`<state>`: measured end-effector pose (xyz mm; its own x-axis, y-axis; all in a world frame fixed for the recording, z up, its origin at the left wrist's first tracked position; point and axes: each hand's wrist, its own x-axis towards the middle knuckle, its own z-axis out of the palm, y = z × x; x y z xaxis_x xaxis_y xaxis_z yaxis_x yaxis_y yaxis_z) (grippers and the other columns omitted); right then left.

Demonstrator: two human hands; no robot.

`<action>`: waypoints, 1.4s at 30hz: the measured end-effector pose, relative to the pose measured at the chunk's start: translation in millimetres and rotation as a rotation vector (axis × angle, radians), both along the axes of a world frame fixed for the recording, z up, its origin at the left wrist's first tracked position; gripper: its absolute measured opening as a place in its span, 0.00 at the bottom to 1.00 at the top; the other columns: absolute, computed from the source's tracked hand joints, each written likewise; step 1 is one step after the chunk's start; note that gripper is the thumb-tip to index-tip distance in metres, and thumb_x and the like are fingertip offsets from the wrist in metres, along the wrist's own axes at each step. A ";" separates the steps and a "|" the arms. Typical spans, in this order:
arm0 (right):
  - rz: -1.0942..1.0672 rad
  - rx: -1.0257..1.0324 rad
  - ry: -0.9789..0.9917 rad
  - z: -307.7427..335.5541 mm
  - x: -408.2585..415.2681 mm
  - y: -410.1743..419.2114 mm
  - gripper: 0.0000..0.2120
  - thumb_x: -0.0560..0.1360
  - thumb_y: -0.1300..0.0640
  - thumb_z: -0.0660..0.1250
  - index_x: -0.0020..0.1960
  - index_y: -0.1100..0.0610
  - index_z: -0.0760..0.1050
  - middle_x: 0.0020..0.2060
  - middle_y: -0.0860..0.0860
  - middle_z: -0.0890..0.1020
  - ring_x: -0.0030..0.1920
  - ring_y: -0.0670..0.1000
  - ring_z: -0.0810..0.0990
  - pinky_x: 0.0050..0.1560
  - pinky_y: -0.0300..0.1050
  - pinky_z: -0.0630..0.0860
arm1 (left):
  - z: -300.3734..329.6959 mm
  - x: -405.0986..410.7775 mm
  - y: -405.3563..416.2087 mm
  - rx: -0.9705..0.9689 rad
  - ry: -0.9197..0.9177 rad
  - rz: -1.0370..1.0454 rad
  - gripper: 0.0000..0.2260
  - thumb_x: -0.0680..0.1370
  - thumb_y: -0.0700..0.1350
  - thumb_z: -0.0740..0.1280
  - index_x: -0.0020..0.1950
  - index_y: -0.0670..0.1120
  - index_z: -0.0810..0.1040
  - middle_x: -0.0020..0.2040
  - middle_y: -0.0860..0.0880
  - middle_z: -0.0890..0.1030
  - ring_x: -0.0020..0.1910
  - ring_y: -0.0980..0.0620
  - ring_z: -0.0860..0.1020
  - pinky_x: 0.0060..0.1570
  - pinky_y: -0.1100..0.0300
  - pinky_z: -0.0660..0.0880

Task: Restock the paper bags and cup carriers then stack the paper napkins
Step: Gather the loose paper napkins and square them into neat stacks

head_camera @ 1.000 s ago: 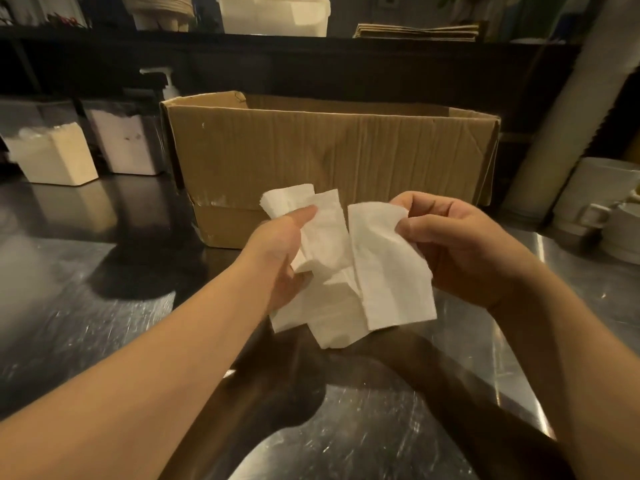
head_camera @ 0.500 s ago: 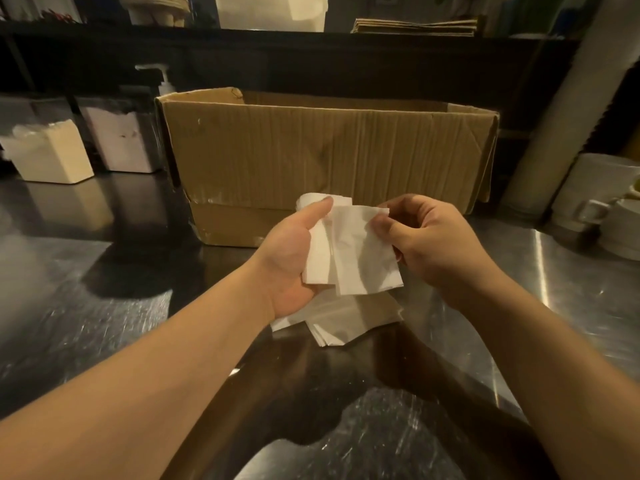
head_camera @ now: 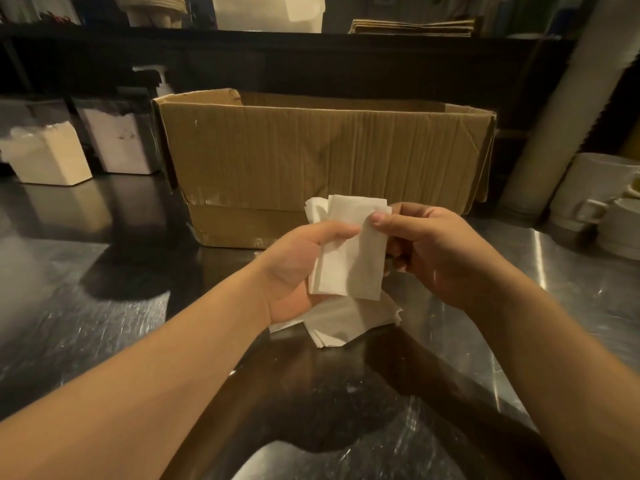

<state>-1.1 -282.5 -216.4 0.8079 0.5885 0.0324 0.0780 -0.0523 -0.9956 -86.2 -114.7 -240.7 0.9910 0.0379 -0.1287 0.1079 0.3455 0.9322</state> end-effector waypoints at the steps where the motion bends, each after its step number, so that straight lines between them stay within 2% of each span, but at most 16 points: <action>1: 0.022 0.008 0.026 -0.2 -0.8 0.8 0.10 0.76 0.53 0.72 0.51 0.59 0.82 0.38 0.51 0.83 0.39 0.52 0.81 0.42 0.46 0.80 | -1.6 -0.3 1.1 -0.012 0.002 -0.048 0.23 0.75 0.48 0.71 0.71 0.49 0.77 0.60 0.41 0.83 0.60 0.40 0.81 0.66 0.40 0.76; 3: 0.029 -0.023 0.027 -1.7 -3.9 3.5 0.11 0.77 0.53 0.72 0.52 0.60 0.82 0.37 0.51 0.84 0.34 0.50 0.82 0.34 0.43 0.78 | -3.6 -1.3 0.6 -0.037 0.004 -0.113 0.25 0.74 0.47 0.71 0.71 0.50 0.76 0.60 0.40 0.83 0.59 0.39 0.82 0.67 0.39 0.76; 7: -0.084 -0.050 -0.043 -6.1 -9.4 10.5 0.09 0.79 0.53 0.71 0.56 0.57 0.79 0.47 0.52 0.84 0.38 0.50 0.84 0.30 0.38 0.77 | 2.0 -3.2 -7.5 -0.056 0.027 -0.071 0.13 0.79 0.48 0.64 0.62 0.49 0.79 0.47 0.44 0.86 0.42 0.46 0.86 0.47 0.51 0.83; 8: -0.125 -0.053 -0.085 -7.3 -9.7 11.7 0.09 0.80 0.53 0.70 0.58 0.56 0.77 0.49 0.52 0.83 0.40 0.50 0.83 0.30 0.36 0.77 | 3.3 -4.1 -7.8 -0.079 0.047 -0.059 0.12 0.80 0.48 0.63 0.61 0.48 0.79 0.46 0.44 0.86 0.41 0.46 0.86 0.46 0.52 0.82; 11: -0.207 -0.095 -0.211 -9.7 -7.3 13.9 0.12 0.80 0.51 0.69 0.62 0.52 0.75 0.51 0.49 0.82 0.48 0.48 0.82 0.35 0.35 0.77 | 3.3 -4.5 -3.3 -0.215 0.098 -0.010 0.16 0.82 0.52 0.62 0.65 0.46 0.78 0.50 0.41 0.86 0.45 0.43 0.84 0.49 0.49 0.81; 13: -0.204 -0.144 -0.236 -10.1 -4.5 12.9 0.10 0.81 0.51 0.68 0.61 0.50 0.75 0.51 0.48 0.82 0.49 0.46 0.81 0.35 0.32 0.75 | 2.4 -2.9 1.7 -0.271 0.102 0.045 0.19 0.81 0.54 0.64 0.67 0.46 0.77 0.53 0.41 0.84 0.48 0.43 0.83 0.49 0.50 0.81; 15: -0.198 -0.260 -0.268 -11.3 -0.3 11.5 0.06 0.82 0.52 0.67 0.58 0.49 0.76 0.50 0.47 0.82 0.47 0.45 0.80 0.36 0.32 0.73 | 3.6 -2.4 5.6 -0.296 0.087 0.084 0.19 0.79 0.53 0.66 0.66 0.44 0.77 0.53 0.41 0.83 0.49 0.43 0.81 0.49 0.50 0.79; 18: -0.147 -0.562 -0.323 -11.2 5.4 9.8 0.06 0.80 0.48 0.68 0.55 0.48 0.76 0.46 0.48 0.80 0.45 0.47 0.79 0.38 0.39 0.72 | 4.8 -2.4 9.8 -0.343 0.083 0.105 0.15 0.78 0.49 0.66 0.59 0.41 0.78 0.47 0.41 0.81 0.44 0.44 0.81 0.54 0.48 0.79; 20: -0.063 -0.755 -0.342 -10.0 7.0 8.9 0.11 0.78 0.44 0.70 0.56 0.49 0.77 0.47 0.48 0.80 0.46 0.49 0.79 0.40 0.41 0.73 | 5.2 -1.7 12.5 -0.368 0.080 0.125 0.13 0.77 0.48 0.66 0.58 0.42 0.79 0.46 0.42 0.80 0.42 0.45 0.81 0.53 0.49 0.79; 22: 0.055 -0.921 -0.406 -10.2 7.0 9.0 0.18 0.77 0.40 0.70 0.60 0.50 0.78 0.51 0.49 0.81 0.50 0.50 0.79 0.45 0.42 0.76 | 5.8 -1.6 15.0 -0.388 0.079 0.145 0.15 0.73 0.46 0.68 0.58 0.42 0.79 0.47 0.42 0.81 0.41 0.47 0.78 0.48 0.53 0.77; 24: 0.143 -0.997 -0.437 -14.2 7.1 10.6 0.24 0.75 0.39 0.72 0.65 0.50 0.77 0.53 0.48 0.80 0.51 0.50 0.79 0.47 0.42 0.77 | 5.8 -1.2 16.9 -0.370 0.089 0.166 0.18 0.70 0.46 0.69 0.59 0.44 0.79 0.48 0.42 0.83 0.40 0.48 0.77 0.45 0.56 0.75; 27: 0.152 -0.986 -0.397 -18.6 7.9 14.2 0.25 0.72 0.42 0.76 0.66 0.49 0.75 0.52 0.46 0.79 0.50 0.49 0.78 0.45 0.42 0.76 | 4.8 -0.4 16.6 -0.333 0.110 0.180 0.18 0.69 0.45 0.70 0.58 0.44 0.78 0.48 0.42 0.82 0.41 0.47 0.77 0.46 0.54 0.75; 30: 0.141 -0.965 -0.353 -19.0 10.0 17.0 0.20 0.72 0.45 0.77 0.60 0.48 0.75 0.50 0.47 0.79 0.48 0.50 0.78 0.39 0.41 0.73 | 5.0 -0.2 12.8 -0.326 0.137 0.180 0.17 0.68 0.42 0.70 0.56 0.44 0.78 0.46 0.42 0.82 0.41 0.47 0.76 0.46 0.54 0.75; 34: 0.086 -0.870 -0.333 -19.6 14.0 17.4 0.12 0.74 0.49 0.77 0.48 0.44 0.73 0.51 0.48 0.79 0.48 0.50 0.78 0.39 0.42 0.74 | 6.1 -0.5 10.3 -0.269 0.162 0.208 0.18 0.66 0.41 0.70 0.55 0.44 0.78 0.42 0.41 0.85 0.40 0.47 0.75 0.46 0.55 0.74; 40: 0.037 -0.883 -0.400 -18.4 10.8 19.1 0.09 0.77 0.50 0.73 0.45 0.41 0.73 0.56 0.48 0.80 0.52 0.52 0.79 0.37 0.39 0.72 | 7.1 -1.0 8.3 -0.270 0.173 0.221 0.19 0.67 0.43 0.69 0.57 0.42 0.78 0.51 0.40 0.82 0.39 0.47 0.75 0.43 0.55 0.73; 42: -0.013 -0.842 -0.403 -14.5 10.1 17.8 0.08 0.78 0.51 0.72 0.45 0.42 0.75 0.57 0.49 0.80 0.54 0.53 0.79 0.40 0.41 0.76 | 6.8 -0.6 8.6 -0.289 0.177 0.233 0.20 0.67 0.42 0.69 0.59 0.42 0.77 0.53 0.40 0.82 0.40 0.47 0.75 0.44 0.55 0.73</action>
